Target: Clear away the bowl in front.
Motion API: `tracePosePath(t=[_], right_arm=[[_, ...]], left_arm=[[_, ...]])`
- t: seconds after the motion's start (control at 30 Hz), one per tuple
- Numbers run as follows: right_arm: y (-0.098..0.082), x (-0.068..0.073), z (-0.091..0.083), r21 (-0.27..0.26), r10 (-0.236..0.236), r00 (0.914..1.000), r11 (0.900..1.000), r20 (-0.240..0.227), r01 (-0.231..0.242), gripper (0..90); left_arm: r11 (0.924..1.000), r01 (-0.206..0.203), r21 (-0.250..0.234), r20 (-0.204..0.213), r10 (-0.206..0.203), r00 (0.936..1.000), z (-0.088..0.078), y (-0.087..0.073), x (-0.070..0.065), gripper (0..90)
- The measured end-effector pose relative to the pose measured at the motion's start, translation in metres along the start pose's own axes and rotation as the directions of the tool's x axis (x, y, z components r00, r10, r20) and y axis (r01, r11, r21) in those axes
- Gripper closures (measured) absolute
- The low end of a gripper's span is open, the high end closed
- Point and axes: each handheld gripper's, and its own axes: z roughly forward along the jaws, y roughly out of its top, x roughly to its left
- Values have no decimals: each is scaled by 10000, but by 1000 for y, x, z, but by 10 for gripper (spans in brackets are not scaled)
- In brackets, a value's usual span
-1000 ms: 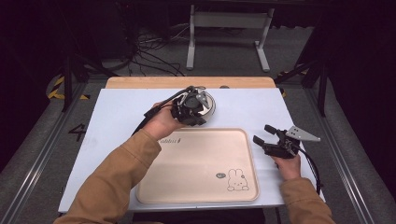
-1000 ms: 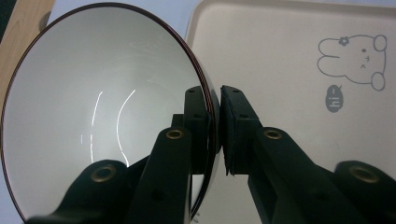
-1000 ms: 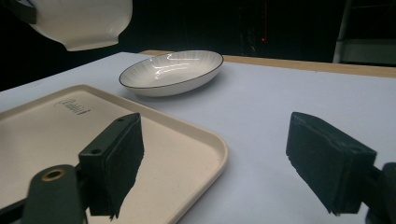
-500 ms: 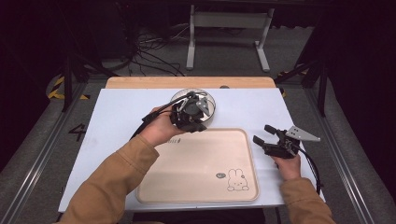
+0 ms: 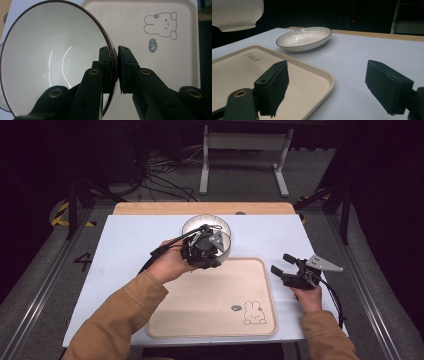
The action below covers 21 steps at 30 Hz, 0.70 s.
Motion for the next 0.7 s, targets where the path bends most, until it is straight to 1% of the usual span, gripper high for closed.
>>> tracePosePath(t=[0.03,0.13,0.27,0.4,0.5,0.57,0.7], right_arm=[[0,0,0,-3,-1,10000,10000,-5,1,194],[0,0,0,3,7,10000,10000,-6,-7,194],[0,0,0,-26,-12,10000,10000,-10,12,189],[0,1,0,-16,-18,10000,10000,-23,18,186],[0,1,0,-18,-16,10000,10000,-22,16,185],[0,1,0,-25,-43,10000,10000,-4,43,181],[0,1,0,-31,-44,10000,10000,-5,44,179]], left_arm=[[9999,-115,31,-32,115,9999,0,0,-1,826],[9997,-224,-117,56,224,9997,0,-3,-5,827],[9991,-426,-77,145,427,9990,1,-5,-9,828],[9986,-517,-123,290,520,9982,3,-8,-13,828],[9983,-587,-27,345,587,9977,4,-9,-15,828],[9982,-604,-67,390,606,9974,6,-11,-15,828],[9979,-641,4,556,639,9964,11,-13,-17,829]])
